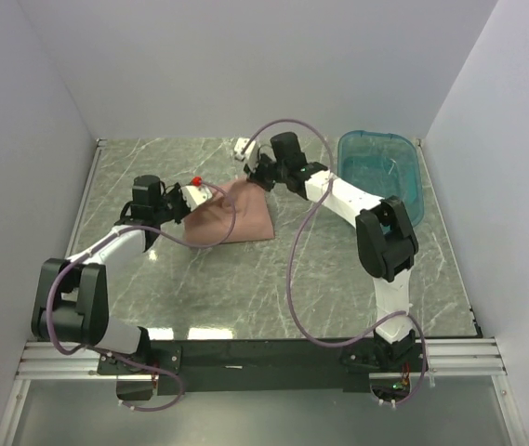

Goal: Fold and stack the t-shirts

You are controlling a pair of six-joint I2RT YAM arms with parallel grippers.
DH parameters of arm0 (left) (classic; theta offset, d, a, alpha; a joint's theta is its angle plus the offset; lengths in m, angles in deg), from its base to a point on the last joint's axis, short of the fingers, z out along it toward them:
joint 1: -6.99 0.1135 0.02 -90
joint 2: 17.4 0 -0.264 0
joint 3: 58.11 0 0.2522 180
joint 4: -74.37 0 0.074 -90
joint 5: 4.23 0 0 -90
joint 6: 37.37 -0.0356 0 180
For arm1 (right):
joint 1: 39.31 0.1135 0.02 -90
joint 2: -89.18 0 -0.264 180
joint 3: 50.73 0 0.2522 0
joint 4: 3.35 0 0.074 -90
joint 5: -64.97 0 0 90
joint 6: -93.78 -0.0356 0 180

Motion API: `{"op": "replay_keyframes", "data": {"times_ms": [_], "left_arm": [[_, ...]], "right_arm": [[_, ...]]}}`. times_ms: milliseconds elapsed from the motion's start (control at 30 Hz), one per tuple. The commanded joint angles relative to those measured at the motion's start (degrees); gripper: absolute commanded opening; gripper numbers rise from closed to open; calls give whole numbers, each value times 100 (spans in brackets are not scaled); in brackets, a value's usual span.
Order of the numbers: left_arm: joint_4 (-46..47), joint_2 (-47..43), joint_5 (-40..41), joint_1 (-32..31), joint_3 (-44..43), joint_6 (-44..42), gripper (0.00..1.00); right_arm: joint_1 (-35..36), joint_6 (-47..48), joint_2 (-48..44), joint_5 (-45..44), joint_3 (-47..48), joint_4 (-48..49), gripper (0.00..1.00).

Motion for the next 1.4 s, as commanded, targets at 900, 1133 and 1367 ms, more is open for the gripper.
{"op": "replay_keyframes", "data": {"times_ms": [900,1133,1367], "left_arm": [[2291,2057,1148,124,-1282,484,0],[2440,1802,1474,107,-833,827,0],[2449,1636,1948,72,-701,994,0]], "right_arm": [[-270,-830,2156,-1159,2827,509,0],[-165,-777,2438,-1527,3073,658,0],[-59,-584,2631,-1818,3258,799,0]]}}
